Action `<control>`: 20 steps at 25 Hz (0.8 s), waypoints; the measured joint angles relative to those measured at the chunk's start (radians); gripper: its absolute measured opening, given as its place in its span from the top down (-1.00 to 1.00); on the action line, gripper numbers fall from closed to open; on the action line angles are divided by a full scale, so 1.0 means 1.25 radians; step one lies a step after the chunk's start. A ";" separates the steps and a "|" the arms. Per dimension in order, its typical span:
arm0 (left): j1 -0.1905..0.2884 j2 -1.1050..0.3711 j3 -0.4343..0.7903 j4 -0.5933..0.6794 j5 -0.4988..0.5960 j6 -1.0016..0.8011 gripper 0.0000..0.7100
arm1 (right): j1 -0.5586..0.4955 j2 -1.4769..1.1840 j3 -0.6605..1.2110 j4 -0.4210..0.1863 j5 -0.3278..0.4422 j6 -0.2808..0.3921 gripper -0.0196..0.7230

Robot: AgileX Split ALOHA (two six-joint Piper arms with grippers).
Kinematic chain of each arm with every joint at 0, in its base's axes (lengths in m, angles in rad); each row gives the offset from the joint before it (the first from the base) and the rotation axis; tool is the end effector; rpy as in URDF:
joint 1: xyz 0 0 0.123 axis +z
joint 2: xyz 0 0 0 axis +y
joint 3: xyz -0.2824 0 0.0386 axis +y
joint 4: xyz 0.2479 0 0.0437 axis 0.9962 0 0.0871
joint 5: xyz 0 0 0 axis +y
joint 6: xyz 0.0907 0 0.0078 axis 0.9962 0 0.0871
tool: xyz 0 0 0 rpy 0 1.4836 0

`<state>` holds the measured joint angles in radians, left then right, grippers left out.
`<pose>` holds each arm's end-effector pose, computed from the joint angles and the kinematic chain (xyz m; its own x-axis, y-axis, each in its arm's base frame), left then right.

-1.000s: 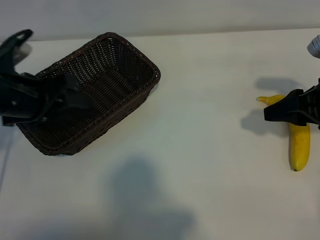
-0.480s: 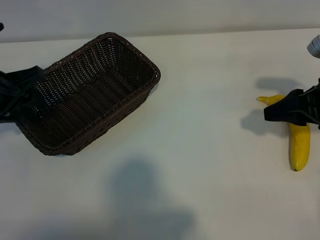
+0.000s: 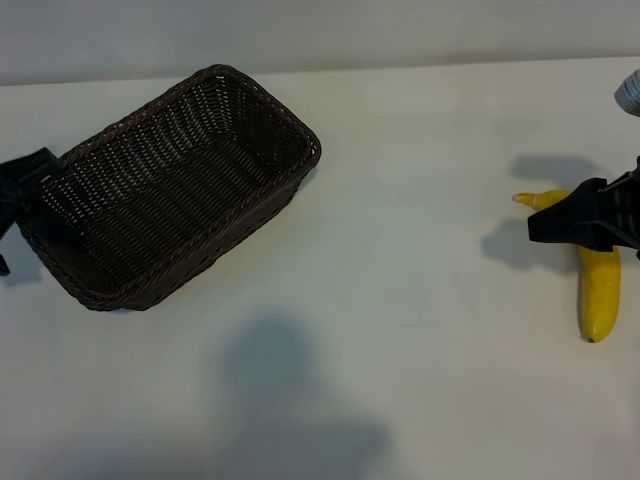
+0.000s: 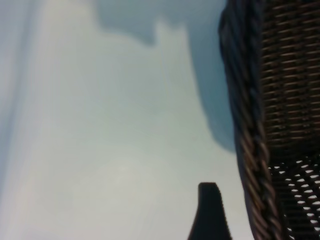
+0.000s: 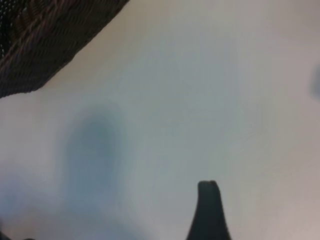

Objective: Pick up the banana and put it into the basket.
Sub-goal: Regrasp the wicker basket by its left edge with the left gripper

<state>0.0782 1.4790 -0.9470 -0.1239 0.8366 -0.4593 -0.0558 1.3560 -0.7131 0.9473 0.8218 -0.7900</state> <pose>0.2742 0.0131 0.2328 -0.7908 -0.5777 -0.2022 -0.5367 0.8133 -0.2245 0.2368 0.0411 0.2277 -0.8898 0.0240 -0.4557 -0.2442 0.8185 0.5200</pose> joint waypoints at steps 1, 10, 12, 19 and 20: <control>0.000 0.009 0.000 0.000 0.000 -0.006 -0.57 | 0.000 0.000 0.000 0.000 0.000 0.000 -0.52; 0.000 0.057 0.000 0.000 -0.002 -0.043 -0.57 | 0.000 0.000 0.000 0.000 0.000 0.000 -0.52; 0.000 0.066 0.000 0.003 -0.009 -0.059 -0.57 | 0.000 0.000 0.000 0.000 0.000 0.000 -0.52; 0.000 0.098 0.036 0.003 -0.082 -0.096 -0.57 | 0.000 0.000 0.000 0.000 0.000 0.004 -0.52; 0.000 0.102 0.047 0.003 -0.094 -0.098 -0.57 | 0.000 0.000 0.000 0.000 0.000 0.004 -0.52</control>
<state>0.0785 1.6062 -0.8879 -0.1208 0.7188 -0.5820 -0.0558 1.3560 -0.7131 0.9473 0.8218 -0.7853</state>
